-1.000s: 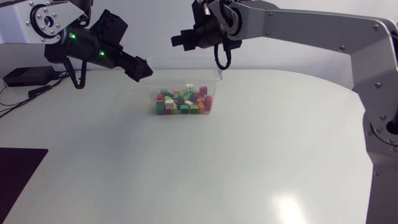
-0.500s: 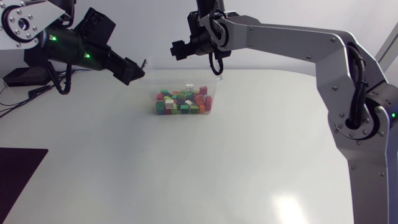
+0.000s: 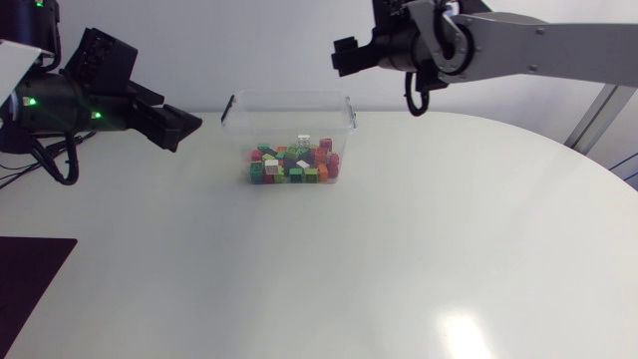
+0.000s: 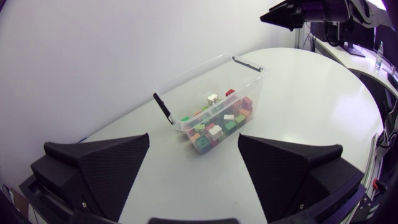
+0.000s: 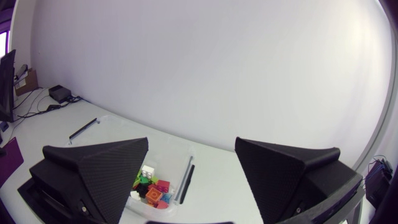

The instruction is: Place the duplo bricks in the container

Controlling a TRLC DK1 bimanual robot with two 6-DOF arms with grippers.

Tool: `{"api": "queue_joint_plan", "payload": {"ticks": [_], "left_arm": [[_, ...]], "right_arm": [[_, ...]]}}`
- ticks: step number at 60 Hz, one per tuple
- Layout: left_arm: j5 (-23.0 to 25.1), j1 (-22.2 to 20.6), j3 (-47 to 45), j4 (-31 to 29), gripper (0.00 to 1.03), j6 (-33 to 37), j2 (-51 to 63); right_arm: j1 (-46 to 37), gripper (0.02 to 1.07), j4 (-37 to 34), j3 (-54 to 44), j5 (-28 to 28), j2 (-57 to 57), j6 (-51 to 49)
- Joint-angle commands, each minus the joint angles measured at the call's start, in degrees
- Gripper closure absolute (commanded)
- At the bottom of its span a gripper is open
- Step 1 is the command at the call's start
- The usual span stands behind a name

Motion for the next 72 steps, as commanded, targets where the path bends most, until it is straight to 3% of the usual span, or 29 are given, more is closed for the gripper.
{"api": "queue_joint_plan", "payload": {"ticks": [1,36,52,72], "left_arm": [[0.0,0.9,-3.2,1.2,0.04,-0.7,-2.8],[-0.4,7.7,-21.2,13.1,0.04,-3.5,-21.7],[-0.5,10.9,-27.6,14.2,0.04,-5.7,-29.7],[-0.6,13.1,-35.9,15.5,0.04,-8.3,-41.0]], "right_arm": [[-1.0,0.06,2.0,-6.5,1.1,-5.1,-1.9],[-9.3,0.06,11.3,-38.9,4.9,-34.7,-9.2],[-9.7,0.06,10.2,-47.7,7.0,-47.1,-11.1],[-11.1,0.06,3.0,-56.6,7.5,-64.8,-11.2]]}}
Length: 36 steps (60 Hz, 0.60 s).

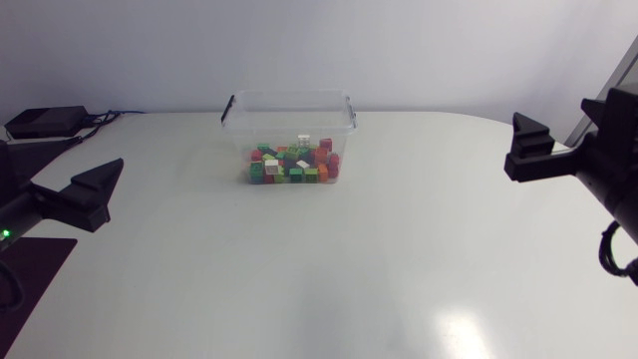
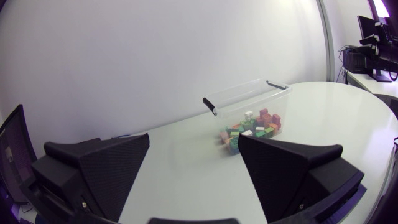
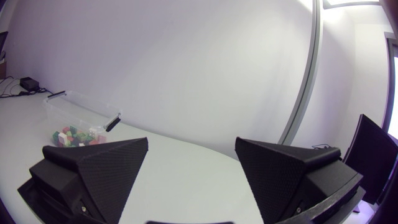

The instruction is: Place the duplo bricks in the container

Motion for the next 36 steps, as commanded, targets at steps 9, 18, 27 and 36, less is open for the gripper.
{"api": "queue_joint_plan", "payload": {"ticks": [9,18,27,36], "left_arm": [[-1.2,0.6,-6.1,2.1,0.04,-4.1,-8.1],[-3.4,-0.8,-10.2,2.3,0.04,-6.7,-12.6],[-5.4,-2.0,-13.8,2.4,0.05,-9.0,-16.7],[-7.4,-3.1,-17.3,2.5,0.05,-11.2,-20.5]], "right_arm": [[-1.9,0.06,-5.1,-5.2,-0.4,-10.7,-0.4],[-4.3,0.06,-5.3,-10.3,-4.1,-16.0,2.7],[-6.5,0.06,-5.5,-14.8,-7.3,-20.6,5.4],[-8.6,0.06,-5.6,-19.2,-10.4,-25.1,8.0]]}}
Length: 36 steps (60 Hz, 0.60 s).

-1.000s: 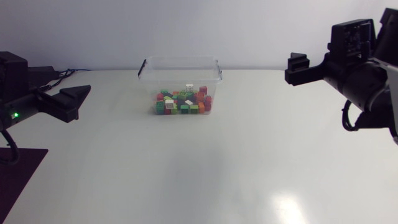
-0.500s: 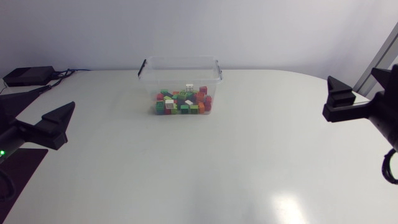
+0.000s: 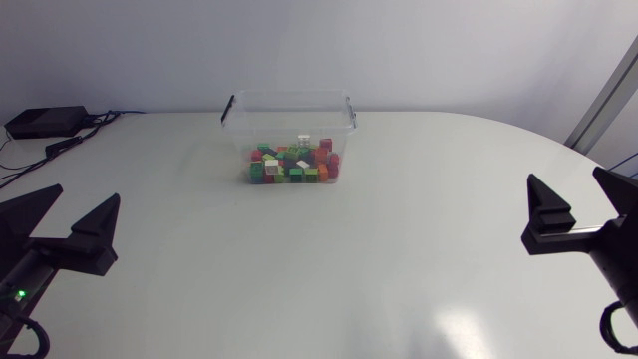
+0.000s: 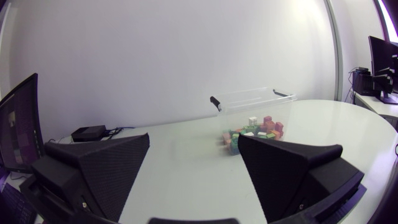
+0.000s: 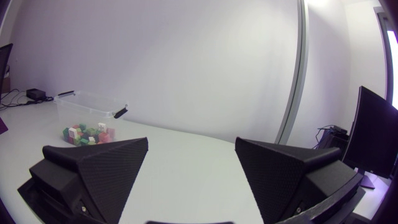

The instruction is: Place the duplo bricks in the container

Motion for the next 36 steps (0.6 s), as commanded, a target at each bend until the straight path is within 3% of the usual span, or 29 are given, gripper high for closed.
{"api": "queue_joint_plan", "payload": {"ticks": [1,24,36], "left_arm": [[-1.0,-0.9,-3.1,0.9,0.05,-2.8,-2.4],[-6.3,-4.0,-12.6,1.2,0.05,-9.0,-13.0],[-6.3,-4.0,-12.6,1.2,0.05,-9.0,-13.0]], "right_arm": [[-1.3,0.06,-0.5,-3.4,-1.5,-2.6,2.8],[-7.1,0.06,-1.0,-15.3,-10.0,-14.8,10.0],[-7.1,0.06,-1.0,-15.3,-10.0,-14.8,10.0]]}}
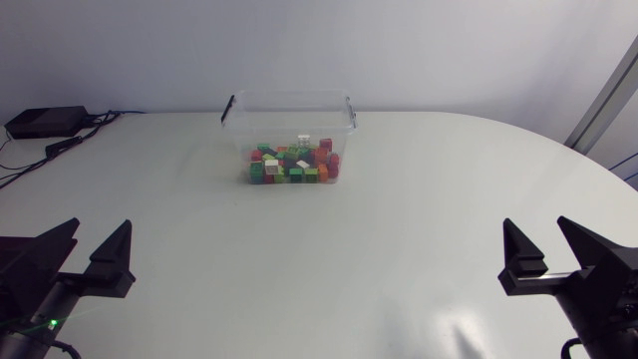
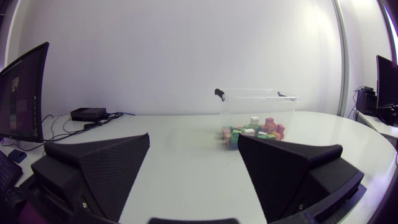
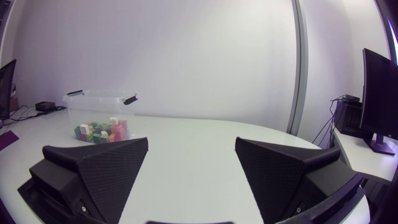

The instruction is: Place the duplo bricks in the container

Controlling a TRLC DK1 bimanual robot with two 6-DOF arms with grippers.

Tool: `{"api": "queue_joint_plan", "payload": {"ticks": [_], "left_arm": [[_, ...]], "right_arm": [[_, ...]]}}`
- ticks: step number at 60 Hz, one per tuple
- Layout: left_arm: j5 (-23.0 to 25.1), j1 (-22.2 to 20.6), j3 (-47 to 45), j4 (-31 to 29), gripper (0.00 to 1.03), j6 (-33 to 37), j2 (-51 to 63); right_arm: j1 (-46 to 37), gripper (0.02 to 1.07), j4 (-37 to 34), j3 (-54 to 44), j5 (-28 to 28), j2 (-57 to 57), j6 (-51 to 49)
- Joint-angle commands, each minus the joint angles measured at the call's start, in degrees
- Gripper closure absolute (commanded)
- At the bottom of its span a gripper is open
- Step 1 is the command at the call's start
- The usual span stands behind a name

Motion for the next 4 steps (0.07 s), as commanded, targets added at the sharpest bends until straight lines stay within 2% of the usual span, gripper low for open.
{"api": "queue_joint_plan", "payload": {"ticks": [1,4], "left_arm": [[-0.3,-0.3,-1.2,0.9,0.05,-1.5,-0.4],[-0.3,-0.3,-1.2,0.9,0.05,-1.5,-0.4]], "right_arm": [[-0.3,0.06,0.0,-1.0,-0.2,-0.3,1.5],[-0.3,0.06,0.0,-1.0,-0.2,-0.3,1.5]]}}
